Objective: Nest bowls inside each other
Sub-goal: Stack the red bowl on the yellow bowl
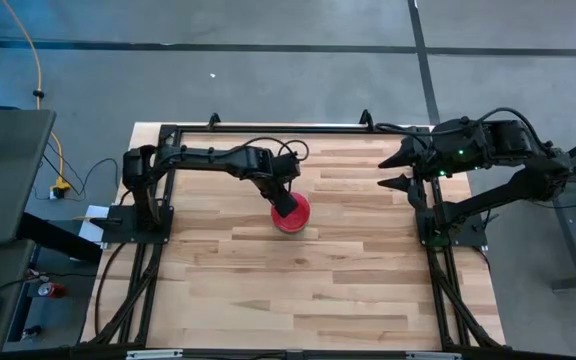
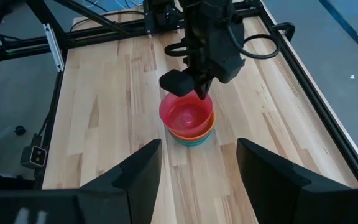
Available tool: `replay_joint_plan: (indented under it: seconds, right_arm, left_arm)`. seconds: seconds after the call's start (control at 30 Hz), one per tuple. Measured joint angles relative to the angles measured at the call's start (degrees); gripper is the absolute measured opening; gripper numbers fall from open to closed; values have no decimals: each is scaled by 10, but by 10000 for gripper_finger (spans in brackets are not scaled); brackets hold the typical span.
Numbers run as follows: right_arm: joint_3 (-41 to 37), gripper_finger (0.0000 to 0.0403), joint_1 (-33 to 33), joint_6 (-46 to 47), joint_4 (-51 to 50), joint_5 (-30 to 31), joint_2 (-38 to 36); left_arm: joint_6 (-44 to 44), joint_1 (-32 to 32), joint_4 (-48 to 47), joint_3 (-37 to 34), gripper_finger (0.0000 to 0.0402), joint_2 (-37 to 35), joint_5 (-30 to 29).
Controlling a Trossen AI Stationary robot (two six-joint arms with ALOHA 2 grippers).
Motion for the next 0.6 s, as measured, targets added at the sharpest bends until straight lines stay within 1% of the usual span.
replay_joint_plan:
  seconds: [0.4,0.6]
  right_arm:
    - [0,200,0,0,4,-1,23]
    - [0,200,0,0,4,-19,32]
  left_arm:
    - [-18,-26,2,0,0,2,-7]
    - [-20,-35,8,0,0,27,-5]
